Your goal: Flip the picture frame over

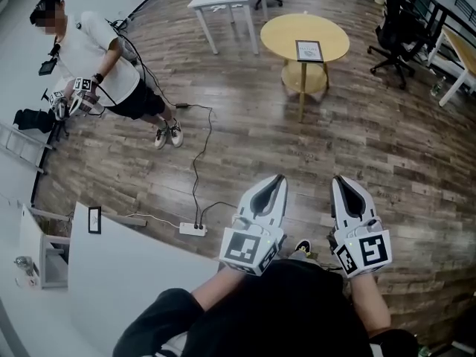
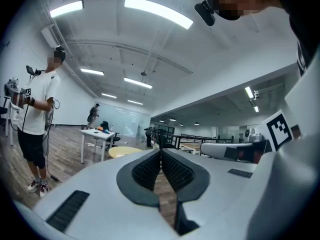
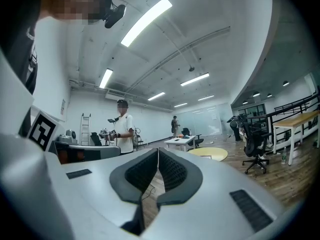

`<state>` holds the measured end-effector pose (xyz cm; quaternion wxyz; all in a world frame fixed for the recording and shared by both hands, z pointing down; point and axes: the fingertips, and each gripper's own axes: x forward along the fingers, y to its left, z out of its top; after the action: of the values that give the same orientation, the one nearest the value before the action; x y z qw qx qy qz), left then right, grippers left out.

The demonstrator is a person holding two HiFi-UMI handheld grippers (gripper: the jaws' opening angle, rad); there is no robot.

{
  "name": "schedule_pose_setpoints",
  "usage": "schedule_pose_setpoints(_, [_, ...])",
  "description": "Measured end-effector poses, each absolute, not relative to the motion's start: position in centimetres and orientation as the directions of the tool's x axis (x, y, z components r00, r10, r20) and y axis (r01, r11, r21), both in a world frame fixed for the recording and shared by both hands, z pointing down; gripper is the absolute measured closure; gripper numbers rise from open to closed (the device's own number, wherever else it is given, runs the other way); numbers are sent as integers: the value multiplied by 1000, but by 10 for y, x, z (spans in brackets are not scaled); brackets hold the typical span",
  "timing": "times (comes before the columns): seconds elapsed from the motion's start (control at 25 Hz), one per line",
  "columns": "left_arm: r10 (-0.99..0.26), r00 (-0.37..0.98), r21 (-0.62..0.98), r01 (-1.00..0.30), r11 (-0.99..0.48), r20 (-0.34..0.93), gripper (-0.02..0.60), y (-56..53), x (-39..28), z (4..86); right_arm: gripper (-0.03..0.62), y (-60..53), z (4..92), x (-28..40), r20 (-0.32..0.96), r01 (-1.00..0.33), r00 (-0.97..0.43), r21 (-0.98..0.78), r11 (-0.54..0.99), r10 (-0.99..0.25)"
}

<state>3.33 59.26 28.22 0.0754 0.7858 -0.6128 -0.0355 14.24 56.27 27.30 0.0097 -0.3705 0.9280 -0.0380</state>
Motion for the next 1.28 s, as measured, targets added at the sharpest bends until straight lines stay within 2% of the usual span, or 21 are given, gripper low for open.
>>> schedule_pose_setpoints(0.88, [-954, 296, 179, -942, -285, 39, 552, 602, -27, 289, 574, 579, 279, 95, 43, -746, -666, -61, 664, -745])
schedule_pose_setpoints(1.28, [-953, 298, 186, -940, -284, 50, 552, 574, -32, 298, 574, 550, 288, 94, 58, -748, -664, -74, 660, -745])
